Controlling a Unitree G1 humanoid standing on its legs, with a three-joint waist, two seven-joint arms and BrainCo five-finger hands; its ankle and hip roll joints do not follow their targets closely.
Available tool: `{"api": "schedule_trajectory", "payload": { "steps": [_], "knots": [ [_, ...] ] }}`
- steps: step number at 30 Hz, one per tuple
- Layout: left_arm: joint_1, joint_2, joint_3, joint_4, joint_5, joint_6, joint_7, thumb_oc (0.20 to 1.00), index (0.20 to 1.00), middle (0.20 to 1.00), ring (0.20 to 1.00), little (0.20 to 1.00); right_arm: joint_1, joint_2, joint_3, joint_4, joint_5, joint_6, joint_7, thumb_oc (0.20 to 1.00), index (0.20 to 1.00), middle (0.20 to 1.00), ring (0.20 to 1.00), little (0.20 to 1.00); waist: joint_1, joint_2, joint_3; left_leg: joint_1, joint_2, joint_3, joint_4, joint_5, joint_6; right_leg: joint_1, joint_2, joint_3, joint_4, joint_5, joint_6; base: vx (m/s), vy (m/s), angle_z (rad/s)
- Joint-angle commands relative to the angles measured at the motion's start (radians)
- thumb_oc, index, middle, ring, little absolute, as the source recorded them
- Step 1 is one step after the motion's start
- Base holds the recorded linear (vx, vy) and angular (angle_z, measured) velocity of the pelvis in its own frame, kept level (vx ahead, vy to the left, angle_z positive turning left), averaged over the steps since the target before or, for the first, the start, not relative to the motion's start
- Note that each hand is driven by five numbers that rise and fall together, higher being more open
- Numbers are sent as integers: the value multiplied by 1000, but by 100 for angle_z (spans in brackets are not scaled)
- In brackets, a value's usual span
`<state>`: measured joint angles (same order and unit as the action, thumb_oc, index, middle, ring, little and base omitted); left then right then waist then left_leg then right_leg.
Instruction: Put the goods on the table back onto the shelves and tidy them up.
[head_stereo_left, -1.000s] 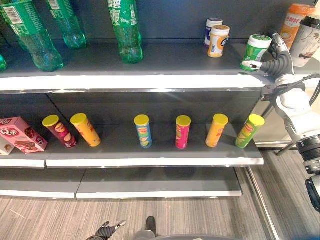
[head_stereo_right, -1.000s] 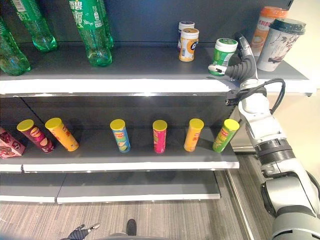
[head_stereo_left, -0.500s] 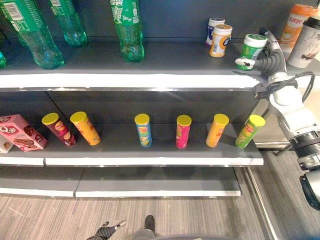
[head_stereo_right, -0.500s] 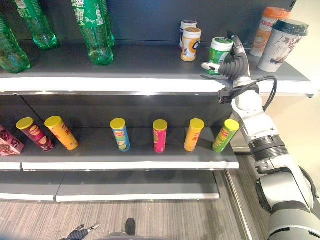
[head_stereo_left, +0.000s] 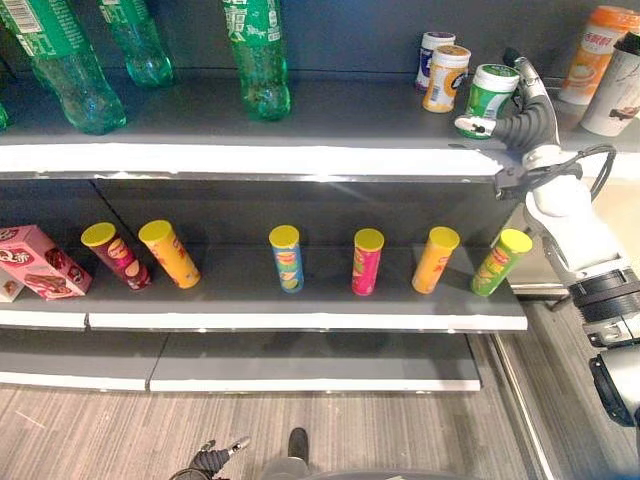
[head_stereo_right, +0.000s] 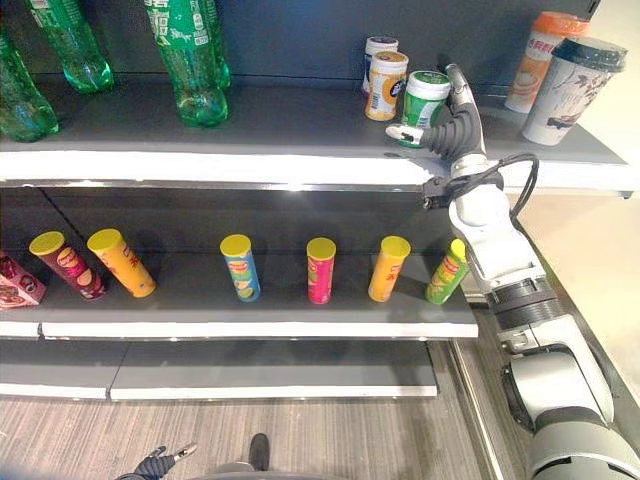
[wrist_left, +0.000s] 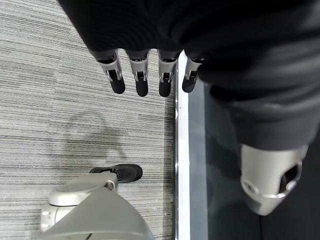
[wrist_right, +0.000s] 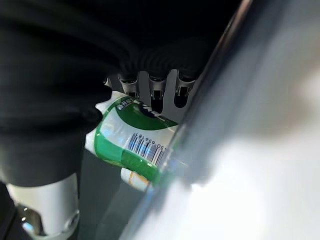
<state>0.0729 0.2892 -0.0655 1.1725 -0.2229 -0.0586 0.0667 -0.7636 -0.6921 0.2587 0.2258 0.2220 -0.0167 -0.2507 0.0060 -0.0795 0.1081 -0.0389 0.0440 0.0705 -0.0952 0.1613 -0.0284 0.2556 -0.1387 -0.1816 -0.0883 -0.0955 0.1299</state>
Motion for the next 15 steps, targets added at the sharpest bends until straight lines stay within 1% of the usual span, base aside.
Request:
{"api": "schedule_trajectory", "payload": {
  "steps": [1, 8, 15],
  "knots": [
    [-61, 49, 15, 4, -44, -7, 20, 1000, 1000, 1000, 1000, 1000, -18, -3, -42, -51, -28, -21, -20, 1000, 1000, 1000, 1000, 1000, 48, -5, 3, 140, 35, 25, 8, -204, -54, -121, -60, -11, 1, 136, 51, 0, 0, 0],
    [-70, 49, 17, 3, -44, -5, 31, 1000, 1000, 1000, 1000, 1000, -5, -4, -56, -61, -39, -21, -33, 1000, 1000, 1000, 1000, 1000, 52, -20, 6, 133, 28, 32, 8, -206, -50, -134, -69, -9, 4, 143, 55, 0, 0, 0],
    [-69, 45, 12, 1, -43, -5, 34, 1000, 1000, 1000, 1000, 1000, -9, 3, -49, -39, -48, -22, -40, 1000, 1000, 1000, 1000, 1000, 50, -20, 7, 145, 23, 38, 8, -212, -47, -125, -74, -11, 3, 143, 56, 0, 0, 0]
  ]
}}
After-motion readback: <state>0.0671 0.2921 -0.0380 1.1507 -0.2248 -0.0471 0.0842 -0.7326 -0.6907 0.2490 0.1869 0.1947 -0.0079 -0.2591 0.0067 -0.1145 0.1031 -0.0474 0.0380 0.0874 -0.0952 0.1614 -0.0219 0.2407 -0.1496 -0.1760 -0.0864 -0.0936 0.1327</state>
